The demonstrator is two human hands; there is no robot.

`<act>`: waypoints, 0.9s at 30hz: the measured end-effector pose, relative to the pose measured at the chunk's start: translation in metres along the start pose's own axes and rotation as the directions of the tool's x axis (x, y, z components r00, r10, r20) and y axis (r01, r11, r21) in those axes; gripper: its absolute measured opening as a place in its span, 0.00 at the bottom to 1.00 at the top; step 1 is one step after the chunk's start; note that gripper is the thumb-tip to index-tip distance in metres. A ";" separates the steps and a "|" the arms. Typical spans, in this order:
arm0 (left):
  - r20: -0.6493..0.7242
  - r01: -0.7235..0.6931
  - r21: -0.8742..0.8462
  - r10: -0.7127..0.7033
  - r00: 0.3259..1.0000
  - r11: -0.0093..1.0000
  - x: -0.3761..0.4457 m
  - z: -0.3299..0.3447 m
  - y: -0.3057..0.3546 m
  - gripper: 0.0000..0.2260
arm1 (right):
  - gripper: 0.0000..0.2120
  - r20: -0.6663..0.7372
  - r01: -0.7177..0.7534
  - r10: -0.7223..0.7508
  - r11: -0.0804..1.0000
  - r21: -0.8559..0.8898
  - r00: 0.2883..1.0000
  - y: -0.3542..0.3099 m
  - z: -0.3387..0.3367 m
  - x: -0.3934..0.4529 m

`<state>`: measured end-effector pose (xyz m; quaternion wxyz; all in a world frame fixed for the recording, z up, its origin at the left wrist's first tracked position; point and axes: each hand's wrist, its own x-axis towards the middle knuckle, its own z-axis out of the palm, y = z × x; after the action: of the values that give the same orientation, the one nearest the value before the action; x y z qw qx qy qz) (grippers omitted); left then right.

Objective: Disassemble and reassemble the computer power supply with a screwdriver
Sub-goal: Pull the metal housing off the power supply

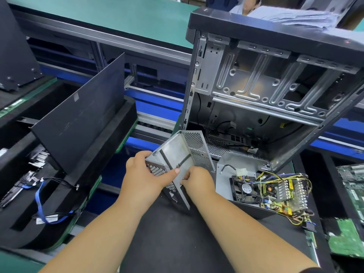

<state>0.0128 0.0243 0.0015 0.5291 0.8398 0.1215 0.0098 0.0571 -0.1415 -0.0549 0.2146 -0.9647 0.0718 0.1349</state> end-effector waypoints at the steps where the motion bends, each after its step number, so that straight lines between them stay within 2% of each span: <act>1: 0.000 0.001 0.003 -0.001 1.000 1.000 0.000 0.000 0.000 0.37 | 0.09 0.005 -0.005 0.005 1.000 0.014 1.000 0.001 -0.001 0.000; 11: 0.002 0.008 0.009 -0.008 1.000 1.000 0.001 0.000 -0.002 0.43 | 0.05 0.046 0.031 -0.030 0.999 -0.025 0.998 -0.001 -0.003 0.000; 18: 0.002 0.017 0.004 -0.017 1.000 1.000 0.000 -0.001 -0.001 0.45 | 0.08 -0.059 0.151 -0.167 0.964 -0.218 0.984 -0.003 0.000 -0.007; 22: -0.005 0.021 0.000 -0.021 1.000 1.000 -0.001 -0.001 -0.001 0.46 | 0.08 -0.074 0.184 -0.205 0.958 -0.221 0.976 0.004 0.002 -0.011; 27: -0.024 0.022 -0.014 -0.023 0.999 1.000 -0.001 -0.001 -0.001 0.47 | 0.10 -0.100 0.153 -0.181 0.960 -0.236 0.978 0.010 0.000 -0.014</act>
<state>0.0112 0.0256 0.0011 0.5333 0.8346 0.1372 0.0146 0.0421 -0.1491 -0.0547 0.1088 -0.9918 -0.0131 0.0653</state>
